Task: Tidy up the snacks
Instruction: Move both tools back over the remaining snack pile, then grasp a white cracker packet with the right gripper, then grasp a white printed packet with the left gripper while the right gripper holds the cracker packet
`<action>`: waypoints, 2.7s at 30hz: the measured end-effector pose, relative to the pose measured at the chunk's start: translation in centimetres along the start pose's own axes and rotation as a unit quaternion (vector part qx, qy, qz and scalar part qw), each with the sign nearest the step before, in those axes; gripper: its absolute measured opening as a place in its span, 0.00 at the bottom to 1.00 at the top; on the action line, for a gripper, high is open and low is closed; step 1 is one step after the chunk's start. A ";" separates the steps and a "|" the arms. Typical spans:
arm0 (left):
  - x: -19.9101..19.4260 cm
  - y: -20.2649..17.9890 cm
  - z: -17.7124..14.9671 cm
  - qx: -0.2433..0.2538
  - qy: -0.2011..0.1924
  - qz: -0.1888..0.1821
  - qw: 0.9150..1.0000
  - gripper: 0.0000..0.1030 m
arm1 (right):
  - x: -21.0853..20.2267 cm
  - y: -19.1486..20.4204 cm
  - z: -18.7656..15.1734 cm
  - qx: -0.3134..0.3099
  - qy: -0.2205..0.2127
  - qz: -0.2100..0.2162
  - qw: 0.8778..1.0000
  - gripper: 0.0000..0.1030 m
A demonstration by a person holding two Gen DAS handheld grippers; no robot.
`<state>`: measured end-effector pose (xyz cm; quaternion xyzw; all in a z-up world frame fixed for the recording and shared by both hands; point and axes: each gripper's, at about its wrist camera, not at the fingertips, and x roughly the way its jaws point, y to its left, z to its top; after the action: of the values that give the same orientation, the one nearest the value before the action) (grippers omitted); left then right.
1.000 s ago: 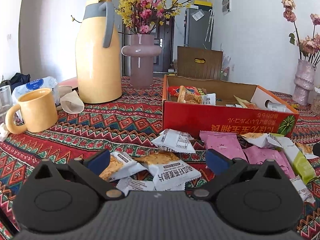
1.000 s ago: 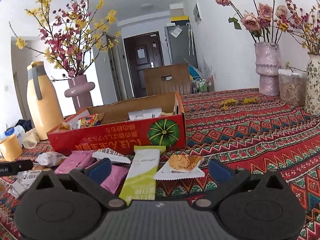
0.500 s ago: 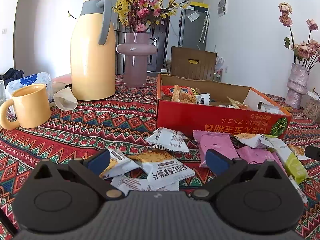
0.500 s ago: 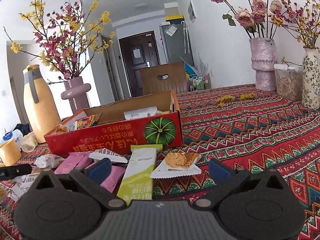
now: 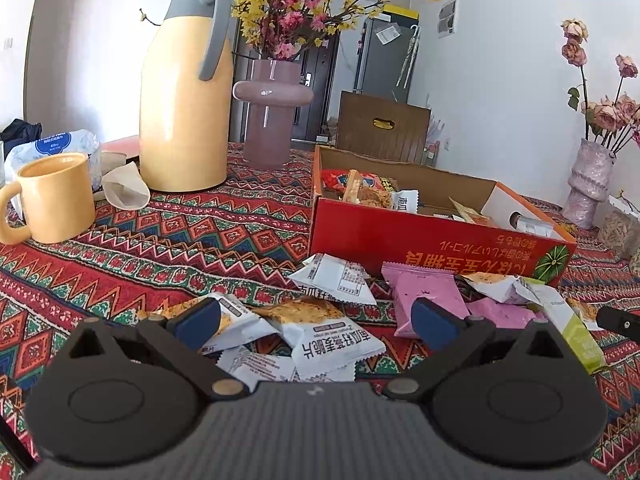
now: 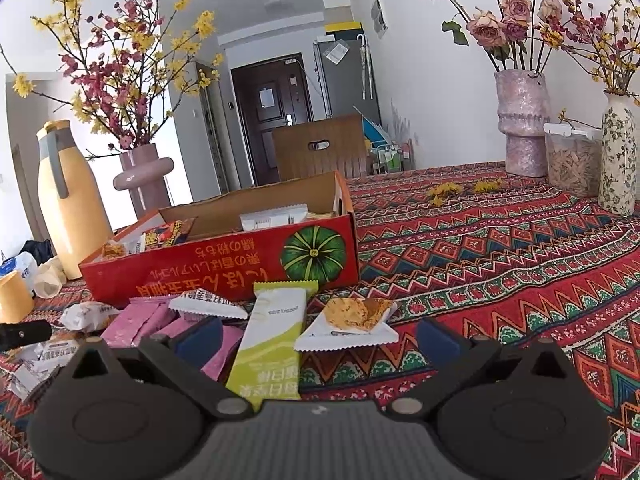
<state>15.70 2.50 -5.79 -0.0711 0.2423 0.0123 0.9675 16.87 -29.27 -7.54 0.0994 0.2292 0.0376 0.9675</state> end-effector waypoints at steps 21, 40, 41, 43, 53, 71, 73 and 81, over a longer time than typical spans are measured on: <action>0.3 0.2 0.1 -0.009 0.012 -0.003 1.000 1.00 | 8.5 -2.2 3.8 0.003 0.133 -0.074 0.988 0.74; 0.3 0.3 0.1 -0.010 0.011 -0.003 1.000 1.00 | 3.4 -0.2 2.8 -0.040 0.040 -0.059 0.997 0.40; 0.3 0.3 0.1 -0.010 0.011 -0.003 1.000 1.00 | 2.7 -0.1 2.8 -0.035 0.030 -0.053 0.998 0.40; 0.3 0.3 0.1 -0.009 0.011 -0.003 1.000 1.00 | 1.3 0.1 2.6 -0.026 0.012 -0.040 0.999 0.40; 0.3 0.3 0.1 -0.010 0.011 -0.002 1.000 1.00 | -2.3 2.6 0.7 -0.030 -0.031 0.018 0.999 0.40; 0.2 0.1 0.1 -0.009 0.012 0.004 1.000 1.00 | -1.8 3.7 -1.5 -0.028 -0.040 0.044 0.998 0.40; 0.3 0.3 0.4 -0.011 0.025 0.004 1.000 1.00 | -1.8 3.7 -1.5 -0.025 -0.038 0.045 0.998 0.40; 0.0 0.7 0.6 0.045 0.075 0.005 0.996 1.00 | -1.9 3.4 -1.5 -0.017 -0.041 0.053 0.998 0.40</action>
<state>15.96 3.32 -5.38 -0.0266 0.3146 0.0007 0.9488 14.45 -25.95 -7.32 0.0963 0.1836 0.0888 0.9742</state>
